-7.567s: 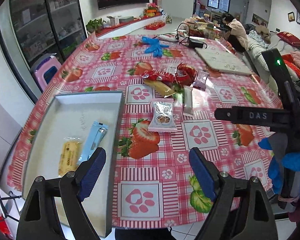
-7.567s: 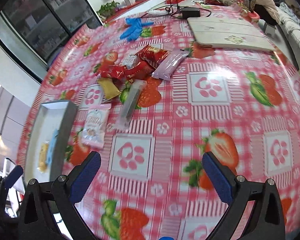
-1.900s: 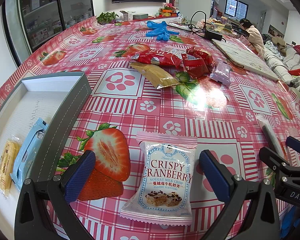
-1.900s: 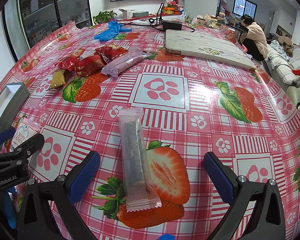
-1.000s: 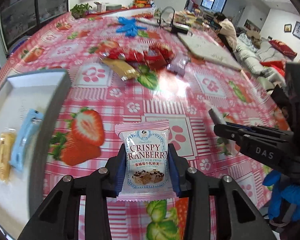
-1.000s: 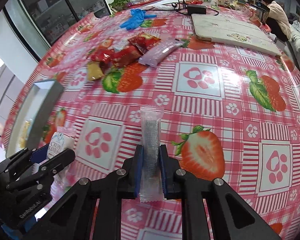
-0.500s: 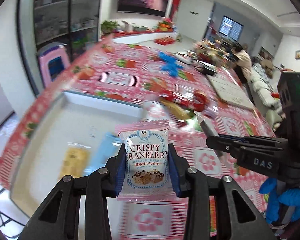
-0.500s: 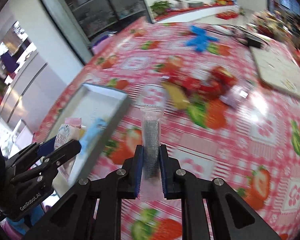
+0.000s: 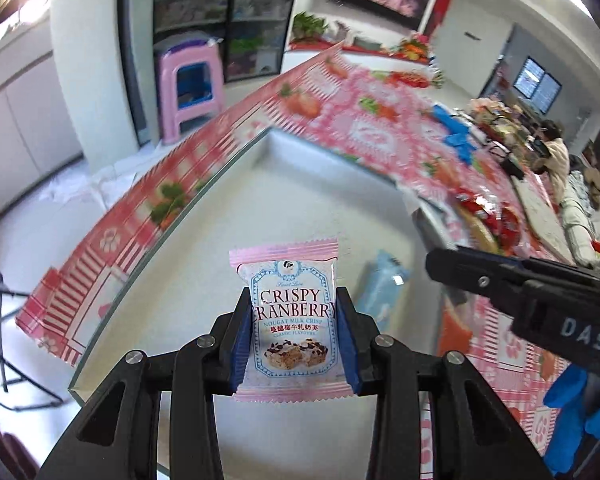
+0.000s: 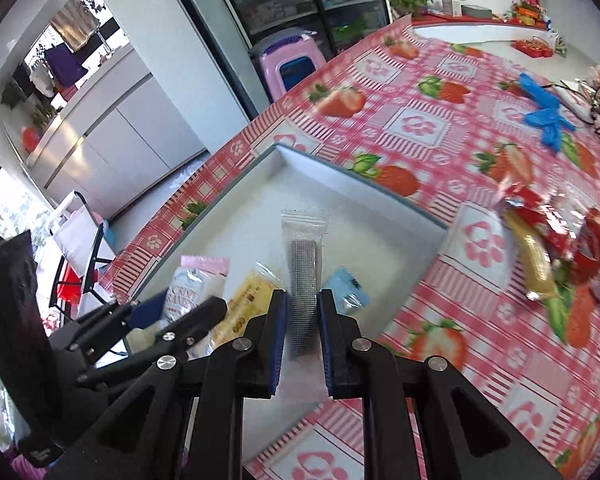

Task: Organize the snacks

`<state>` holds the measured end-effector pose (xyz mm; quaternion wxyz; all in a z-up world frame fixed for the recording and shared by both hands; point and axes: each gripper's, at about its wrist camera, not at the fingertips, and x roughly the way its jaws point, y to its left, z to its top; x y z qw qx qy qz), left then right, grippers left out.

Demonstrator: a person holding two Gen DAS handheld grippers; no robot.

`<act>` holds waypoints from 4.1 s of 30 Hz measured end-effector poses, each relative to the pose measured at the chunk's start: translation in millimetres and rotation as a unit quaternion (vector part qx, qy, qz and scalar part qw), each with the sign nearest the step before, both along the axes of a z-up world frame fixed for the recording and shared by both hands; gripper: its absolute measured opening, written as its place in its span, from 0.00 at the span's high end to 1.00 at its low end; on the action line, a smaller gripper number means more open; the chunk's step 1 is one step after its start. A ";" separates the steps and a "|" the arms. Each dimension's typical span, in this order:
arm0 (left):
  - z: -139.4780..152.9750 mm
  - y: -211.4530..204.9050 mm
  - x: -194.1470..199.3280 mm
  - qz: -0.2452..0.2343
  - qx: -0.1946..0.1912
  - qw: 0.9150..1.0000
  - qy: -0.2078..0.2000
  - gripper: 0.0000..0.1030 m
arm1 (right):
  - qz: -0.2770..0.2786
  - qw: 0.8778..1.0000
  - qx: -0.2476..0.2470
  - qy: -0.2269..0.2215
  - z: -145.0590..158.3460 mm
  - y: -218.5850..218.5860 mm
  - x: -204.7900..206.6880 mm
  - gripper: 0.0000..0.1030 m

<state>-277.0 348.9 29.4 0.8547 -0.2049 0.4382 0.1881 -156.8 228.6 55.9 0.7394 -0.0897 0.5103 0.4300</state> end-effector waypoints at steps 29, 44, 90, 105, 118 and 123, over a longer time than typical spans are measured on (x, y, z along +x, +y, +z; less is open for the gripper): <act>15.9 -156.3 183.2 -0.090 0.030 0.995 0.041 0.22 | -0.302 0.953 -0.025 0.024 -34.5 -233.7 151.4 0.09; -48.1 -176.4 244.6 -0.073 0.080 0.991 0.080 0.20 | -0.334 0.939 -0.069 -0.049 -70.7 -228.3 204.3 0.09; -59.1 -212.2 100.2 -0.177 0.096 0.980 0.000 0.00 | -0.312 0.936 -0.103 -0.122 -77.8 -323.5 30.5 0.00; -60.0 -212.4 98.5 -0.177 0.096 0.979 -0.002 0.00 | -0.313 0.936 -0.103 -0.123 -78.1 -322.5 30.3 0.00; -60.2 -212.6 98.2 -0.177 0.096 0.979 -0.002 0.00 | -0.312 0.936 -0.103 -0.123 -78.1 -322.1 30.3 0.00; -60.5 -212.7 97.8 -0.177 0.096 0.979 -0.002 0.00 | -0.312 0.936 -0.103 -0.124 -78.1 -322.0 30.2 0.00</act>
